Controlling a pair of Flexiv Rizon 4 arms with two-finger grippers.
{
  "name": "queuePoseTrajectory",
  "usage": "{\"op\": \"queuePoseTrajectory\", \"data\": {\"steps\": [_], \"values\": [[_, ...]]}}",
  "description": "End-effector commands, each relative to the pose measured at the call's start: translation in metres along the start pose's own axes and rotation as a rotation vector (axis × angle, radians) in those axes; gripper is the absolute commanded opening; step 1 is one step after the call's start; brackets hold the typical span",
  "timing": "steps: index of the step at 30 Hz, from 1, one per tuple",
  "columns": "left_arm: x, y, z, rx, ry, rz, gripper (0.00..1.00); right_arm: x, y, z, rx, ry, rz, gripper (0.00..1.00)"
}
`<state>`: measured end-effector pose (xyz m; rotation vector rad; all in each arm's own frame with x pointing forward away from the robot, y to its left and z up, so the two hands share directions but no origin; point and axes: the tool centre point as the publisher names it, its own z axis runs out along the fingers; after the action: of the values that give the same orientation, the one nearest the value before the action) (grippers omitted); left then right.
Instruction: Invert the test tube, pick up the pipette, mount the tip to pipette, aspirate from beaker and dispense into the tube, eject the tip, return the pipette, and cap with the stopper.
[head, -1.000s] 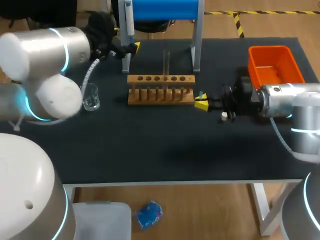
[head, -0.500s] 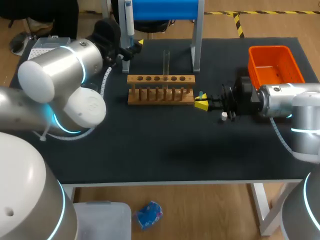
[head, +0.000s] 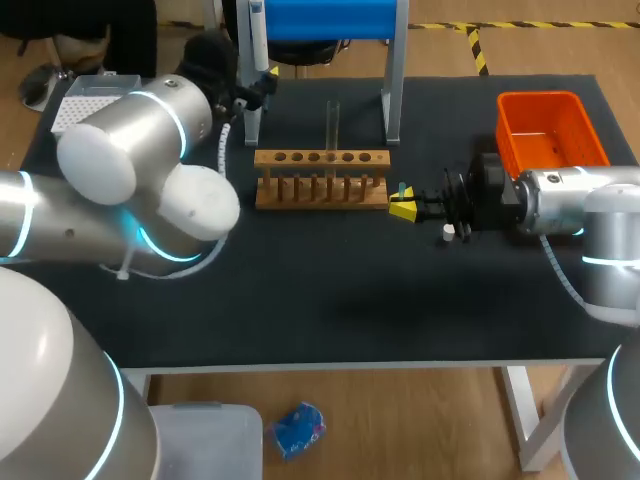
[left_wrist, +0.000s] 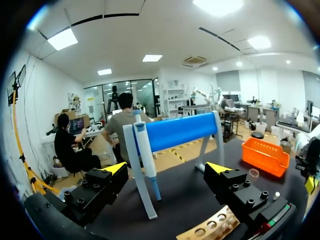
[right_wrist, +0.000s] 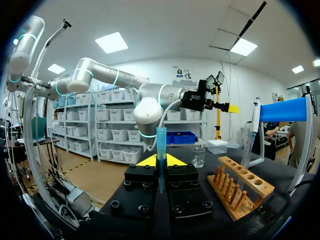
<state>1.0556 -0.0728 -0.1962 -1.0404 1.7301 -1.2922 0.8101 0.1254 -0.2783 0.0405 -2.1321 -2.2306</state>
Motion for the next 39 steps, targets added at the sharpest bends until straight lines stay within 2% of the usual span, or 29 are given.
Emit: {"op": "queuePoseTrajectory", "data": {"steps": [1,16,28,39], "values": [[0.006,0.002,0.015,0.022,-0.111,-0.012,1.0,0.001,0.0,0.0,0.0,-0.001,-0.001,0.0],[0.006,-0.012,0.043,0.064,-0.232,-0.064,1.0,0.001,0.0,0.0,0.0,-0.001,-0.001,0.0],[0.001,-0.015,0.065,0.054,-0.35,-0.109,1.0,0.001,0.0,0.0,0.0,-0.001,-0.001,0.0],[-0.004,-0.016,0.084,0.06,-0.393,-0.149,1.0,0.001,0.0,0.0,0.0,-0.001,-0.001,0.0]]}}
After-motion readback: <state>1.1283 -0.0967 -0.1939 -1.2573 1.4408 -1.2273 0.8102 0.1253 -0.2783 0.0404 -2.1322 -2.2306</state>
